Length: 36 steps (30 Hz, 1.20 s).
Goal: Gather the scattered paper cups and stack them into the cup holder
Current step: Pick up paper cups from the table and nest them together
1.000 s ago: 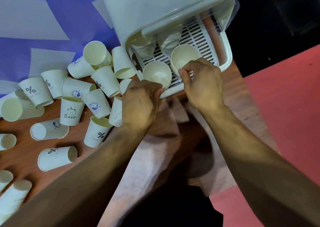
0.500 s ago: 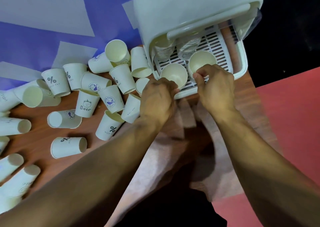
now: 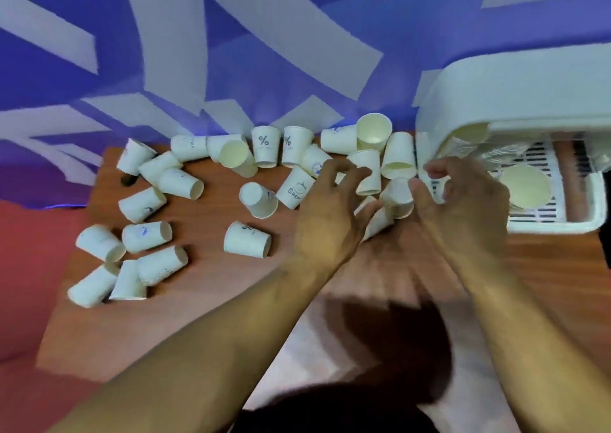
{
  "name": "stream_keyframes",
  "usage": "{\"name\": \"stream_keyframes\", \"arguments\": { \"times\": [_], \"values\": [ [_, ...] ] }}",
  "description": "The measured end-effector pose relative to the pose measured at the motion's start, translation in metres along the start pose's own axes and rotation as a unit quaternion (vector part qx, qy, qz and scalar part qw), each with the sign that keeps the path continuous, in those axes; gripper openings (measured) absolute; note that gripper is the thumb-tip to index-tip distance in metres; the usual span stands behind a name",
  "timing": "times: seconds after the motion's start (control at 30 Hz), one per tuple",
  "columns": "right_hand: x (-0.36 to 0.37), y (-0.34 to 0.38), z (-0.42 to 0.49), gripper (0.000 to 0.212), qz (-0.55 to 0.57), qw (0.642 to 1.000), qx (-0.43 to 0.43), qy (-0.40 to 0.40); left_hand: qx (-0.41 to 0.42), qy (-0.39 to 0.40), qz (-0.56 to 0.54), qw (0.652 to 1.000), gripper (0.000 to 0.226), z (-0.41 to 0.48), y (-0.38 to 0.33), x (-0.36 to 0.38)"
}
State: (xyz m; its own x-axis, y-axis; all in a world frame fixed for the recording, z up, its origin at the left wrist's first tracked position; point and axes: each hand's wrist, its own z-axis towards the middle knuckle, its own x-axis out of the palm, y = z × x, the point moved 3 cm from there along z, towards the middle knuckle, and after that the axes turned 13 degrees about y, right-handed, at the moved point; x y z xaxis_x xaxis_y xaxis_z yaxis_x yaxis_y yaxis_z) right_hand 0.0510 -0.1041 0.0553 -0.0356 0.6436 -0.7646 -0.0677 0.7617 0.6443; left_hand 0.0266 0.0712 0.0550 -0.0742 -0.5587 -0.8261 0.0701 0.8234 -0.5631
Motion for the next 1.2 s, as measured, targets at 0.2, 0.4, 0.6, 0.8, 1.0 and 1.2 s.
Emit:
{"name": "stream_keyframes", "arguments": {
  "times": [0.2,0.4,0.6,0.8,1.0,1.2],
  "values": [
    [0.045,0.106,0.002,0.022,0.02,0.994,-0.1,0.044,-0.107,-0.099,0.008,0.989,0.037,-0.065,0.086,-0.091],
    [0.107,0.196,-0.008,0.021,-0.01,0.984,-0.152,0.095,-0.194,-0.149,-0.009,0.97,0.036,-0.121,0.191,-0.141],
    [0.194,0.279,-0.023,0.025,-0.046,0.965,-0.202,0.163,-0.266,-0.186,-0.047,0.945,0.026,-0.168,0.287,-0.167],
    [0.298,0.354,-0.046,0.028,-0.094,0.929,-0.244,0.262,-0.373,-0.171,-0.086,0.908,0.03,-0.218,0.386,-0.188],
    [0.391,0.389,-0.095,0.032,-0.177,0.862,-0.324,0.347,-0.454,-0.177,-0.077,0.87,0.027,-0.268,0.448,-0.192],
    [0.444,0.384,-0.132,0.03,-0.252,0.816,-0.365,0.371,-0.49,-0.19,-0.128,0.841,0.037,-0.289,0.474,-0.174]
  ]
}}
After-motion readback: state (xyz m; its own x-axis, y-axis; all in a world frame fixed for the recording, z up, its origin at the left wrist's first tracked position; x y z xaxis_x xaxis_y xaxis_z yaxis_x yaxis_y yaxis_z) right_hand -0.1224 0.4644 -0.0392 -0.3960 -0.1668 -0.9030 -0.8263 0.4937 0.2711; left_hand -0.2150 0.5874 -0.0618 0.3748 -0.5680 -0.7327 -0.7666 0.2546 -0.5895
